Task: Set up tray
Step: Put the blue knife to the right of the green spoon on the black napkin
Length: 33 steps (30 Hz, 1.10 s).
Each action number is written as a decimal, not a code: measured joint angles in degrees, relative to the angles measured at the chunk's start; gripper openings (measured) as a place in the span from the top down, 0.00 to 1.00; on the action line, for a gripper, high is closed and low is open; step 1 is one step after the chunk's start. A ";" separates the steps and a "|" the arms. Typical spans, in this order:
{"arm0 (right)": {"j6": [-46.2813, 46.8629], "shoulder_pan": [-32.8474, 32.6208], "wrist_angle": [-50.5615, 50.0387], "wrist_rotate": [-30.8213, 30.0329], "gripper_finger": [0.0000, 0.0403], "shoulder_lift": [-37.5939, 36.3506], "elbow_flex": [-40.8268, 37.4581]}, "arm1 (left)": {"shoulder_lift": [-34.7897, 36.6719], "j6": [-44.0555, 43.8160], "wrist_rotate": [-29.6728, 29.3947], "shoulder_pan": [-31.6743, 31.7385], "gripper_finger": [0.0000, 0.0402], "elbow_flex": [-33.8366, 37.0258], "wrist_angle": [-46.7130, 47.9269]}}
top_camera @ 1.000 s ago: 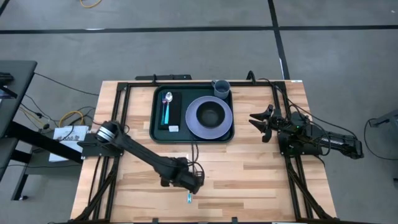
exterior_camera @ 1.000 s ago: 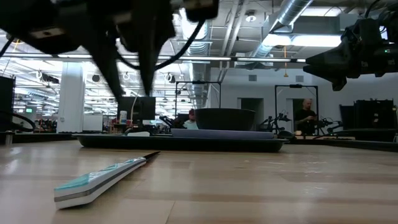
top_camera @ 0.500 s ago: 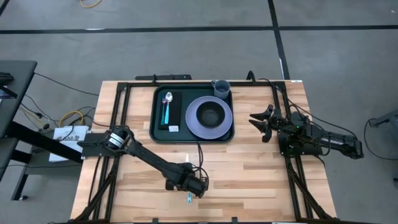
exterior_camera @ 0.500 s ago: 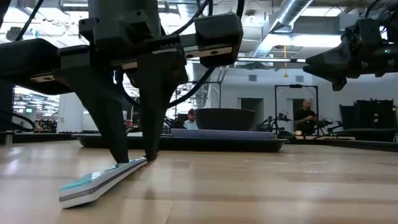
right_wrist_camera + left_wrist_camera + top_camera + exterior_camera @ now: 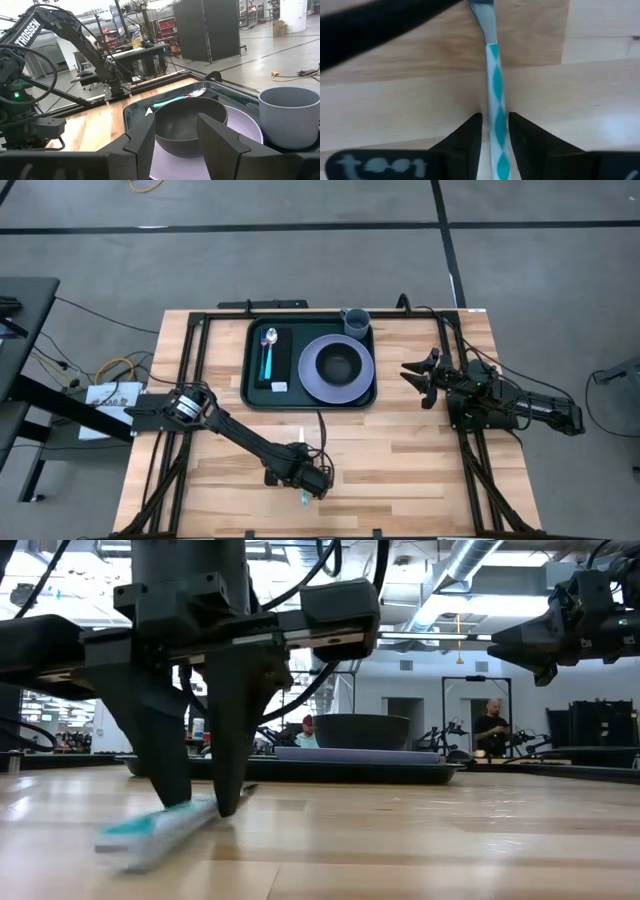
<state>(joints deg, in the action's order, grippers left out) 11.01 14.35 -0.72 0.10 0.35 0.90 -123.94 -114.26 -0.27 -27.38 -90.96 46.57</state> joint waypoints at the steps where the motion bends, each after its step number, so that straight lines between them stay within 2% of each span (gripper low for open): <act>1: 0.00 0.00 0.00 0.00 0.66 -0.02 -0.02 | 0.00 -0.02 0.00 0.00 0.77 0.00 0.24; 6: 0.00 0.00 0.01 0.00 0.65 0.00 -0.02 | -0.62 -0.02 -0.02 0.00 0.77 -0.12 0.06; 11: 0.02 0.00 0.01 0.00 0.66 0.01 -0.02 | -2.14 1.03 2.97 0.27 0.78 -0.14 -1.83; 18: 0.00 0.00 0.01 0.00 0.66 0.01 -0.02 | -1.86 2.11 2.22 0.43 0.96 -0.11 -0.90; 27: 0.02 0.00 0.00 0.00 0.66 -0.02 -0.02 | -1.62 4.89 2.52 1.33 0.97 -2.39 0.93; 33: 0.01 0.00 0.00 0.00 0.66 0.01 -0.02 | -2.08 6.05 1.02 1.36 0.97 -8.84 10.45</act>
<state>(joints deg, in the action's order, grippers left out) 11.02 14.35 -0.71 0.10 0.36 0.89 -126.02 -108.21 0.75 -26.01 -99.80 57.02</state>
